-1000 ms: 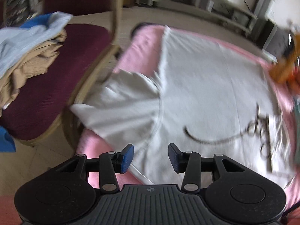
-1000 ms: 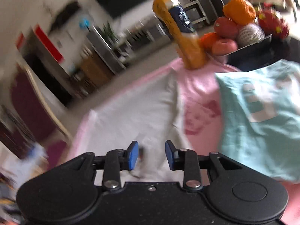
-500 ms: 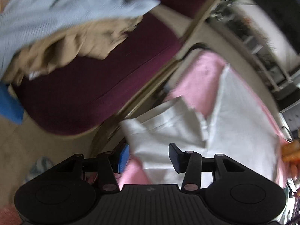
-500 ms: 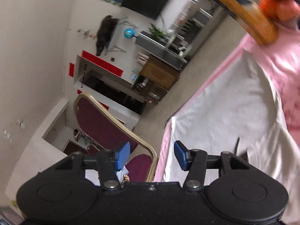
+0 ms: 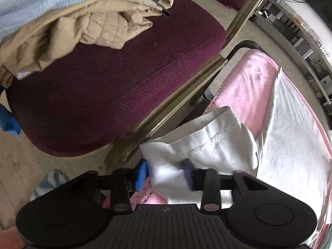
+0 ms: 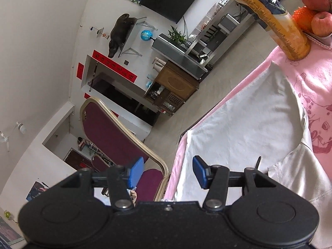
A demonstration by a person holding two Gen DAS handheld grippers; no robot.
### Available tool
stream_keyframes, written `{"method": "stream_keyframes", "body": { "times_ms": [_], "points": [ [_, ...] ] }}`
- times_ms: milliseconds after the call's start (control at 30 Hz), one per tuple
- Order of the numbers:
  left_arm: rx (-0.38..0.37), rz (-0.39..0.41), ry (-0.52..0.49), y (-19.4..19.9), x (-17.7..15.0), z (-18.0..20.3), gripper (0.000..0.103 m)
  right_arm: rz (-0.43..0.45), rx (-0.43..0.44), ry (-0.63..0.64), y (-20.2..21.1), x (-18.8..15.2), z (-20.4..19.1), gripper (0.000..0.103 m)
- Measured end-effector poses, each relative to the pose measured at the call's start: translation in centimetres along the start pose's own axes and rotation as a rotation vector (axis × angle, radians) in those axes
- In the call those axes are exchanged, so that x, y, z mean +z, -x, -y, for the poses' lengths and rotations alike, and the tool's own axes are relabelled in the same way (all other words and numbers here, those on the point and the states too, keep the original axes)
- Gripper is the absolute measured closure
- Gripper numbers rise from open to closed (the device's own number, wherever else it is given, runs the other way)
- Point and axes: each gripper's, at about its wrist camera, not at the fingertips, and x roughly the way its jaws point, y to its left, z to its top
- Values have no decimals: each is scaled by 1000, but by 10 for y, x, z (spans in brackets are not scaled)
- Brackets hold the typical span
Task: Fold clothes
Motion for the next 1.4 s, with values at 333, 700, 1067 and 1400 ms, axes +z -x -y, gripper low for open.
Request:
{"method": "stream_keyframes", "body": {
  "times_ms": [333, 700, 1067, 1400],
  "points": [
    [24, 244, -173, 50, -18, 22, 102, 51, -19, 15, 20, 6, 3, 52],
    [64, 588, -877, 81, -130, 142, 102, -48, -341, -78, 55, 13, 53, 47],
    [21, 339, -1174, 58, -174, 140, 74, -141, -475, -41, 40, 5, 59, 42],
    [-39, 193, -617, 56, -81, 75, 87, -190, -543, 15, 25, -3, 54, 44]
  ]
}}
